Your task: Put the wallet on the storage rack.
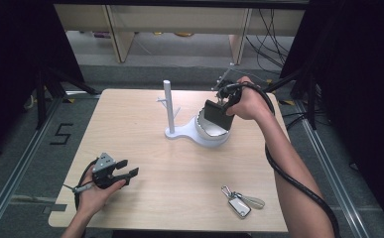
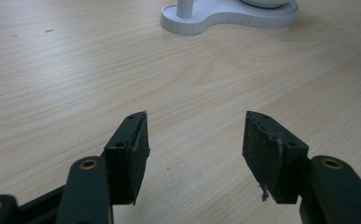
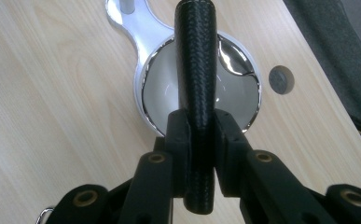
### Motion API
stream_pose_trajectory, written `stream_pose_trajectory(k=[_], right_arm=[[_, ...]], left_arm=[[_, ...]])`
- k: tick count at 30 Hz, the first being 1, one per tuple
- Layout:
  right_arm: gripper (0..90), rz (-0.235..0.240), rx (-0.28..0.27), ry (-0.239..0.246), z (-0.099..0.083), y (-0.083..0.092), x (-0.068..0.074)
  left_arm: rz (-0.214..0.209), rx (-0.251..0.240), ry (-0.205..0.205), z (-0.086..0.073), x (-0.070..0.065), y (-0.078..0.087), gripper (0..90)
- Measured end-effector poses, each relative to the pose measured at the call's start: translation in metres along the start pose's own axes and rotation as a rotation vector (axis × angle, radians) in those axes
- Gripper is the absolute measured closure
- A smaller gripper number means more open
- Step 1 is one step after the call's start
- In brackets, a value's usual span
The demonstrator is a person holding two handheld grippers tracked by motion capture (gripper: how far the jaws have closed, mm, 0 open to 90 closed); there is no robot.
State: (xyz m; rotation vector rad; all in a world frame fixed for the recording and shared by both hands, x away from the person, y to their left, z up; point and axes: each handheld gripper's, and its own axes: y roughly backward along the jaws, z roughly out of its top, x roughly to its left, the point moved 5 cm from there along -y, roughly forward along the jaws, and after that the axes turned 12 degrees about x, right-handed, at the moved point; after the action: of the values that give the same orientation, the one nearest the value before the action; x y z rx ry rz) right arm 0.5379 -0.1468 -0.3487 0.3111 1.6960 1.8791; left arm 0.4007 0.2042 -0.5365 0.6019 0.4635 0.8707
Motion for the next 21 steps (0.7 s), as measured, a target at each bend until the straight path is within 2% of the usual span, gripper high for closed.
stream_pose_trajectory(k=[1,3,4,5,8,9,13,14,15,18,21], right_arm=[[78.8,0.0,-0.004,0.017,0.001,-0.002,-0.001],[78.8,0.007,0.004,0.006,0.002,-0.007,-0.001],[78.8,0.006,0.0,0.021,0.003,-0.009,-0.003],[78.8,0.007,0.003,0.013,0.003,-0.012,-0.003],[78.8,-0.003,-0.009,0.037,0.004,-0.018,-0.006],[78.8,-0.002,-0.01,0.03,0.004,-0.02,-0.006],[78.8,-0.006,-0.008,0.061,0.004,-0.028,-0.007],[78.8,-0.006,-0.013,0.058,0.004,-0.029,-0.006],[78.8,-0.008,-0.02,0.082,0.005,-0.031,-0.007],[78.7,-0.005,-0.034,0.096,0.007,-0.038,-0.007],[78.2,0.008,-0.018,0.102,0.006,-0.046,-0.007]], left_arm=[[0.0,-0.001,0.0,0.0,0.0,0.0,40.3],[0.001,-0.002,0.001,0.0,0.0,0.0,40.4],[0.001,-0.001,0.001,0.0,0.0,0.0,40.4],[0.002,-0.001,-0.001,0.0,0.0,0.0,40.3],[0.001,0.001,-0.001,0.0,0.0,0.0,40.3],[0.001,0.002,0.001,0.0,0.0,0.0,40.3],[-0.003,-0.001,0.003,0.0,0.0,-0.001,40.3],[-0.009,-0.001,0.003,0.0,0.0,-0.002,40.3],[-0.008,0.002,0.002,-0.001,0.0,-0.002,40.3],[-0.006,0.006,0.001,-0.001,-0.001,-0.002,40.2],[-0.006,0.007,0.002,-0.001,-0.001,-0.002,40.1]])
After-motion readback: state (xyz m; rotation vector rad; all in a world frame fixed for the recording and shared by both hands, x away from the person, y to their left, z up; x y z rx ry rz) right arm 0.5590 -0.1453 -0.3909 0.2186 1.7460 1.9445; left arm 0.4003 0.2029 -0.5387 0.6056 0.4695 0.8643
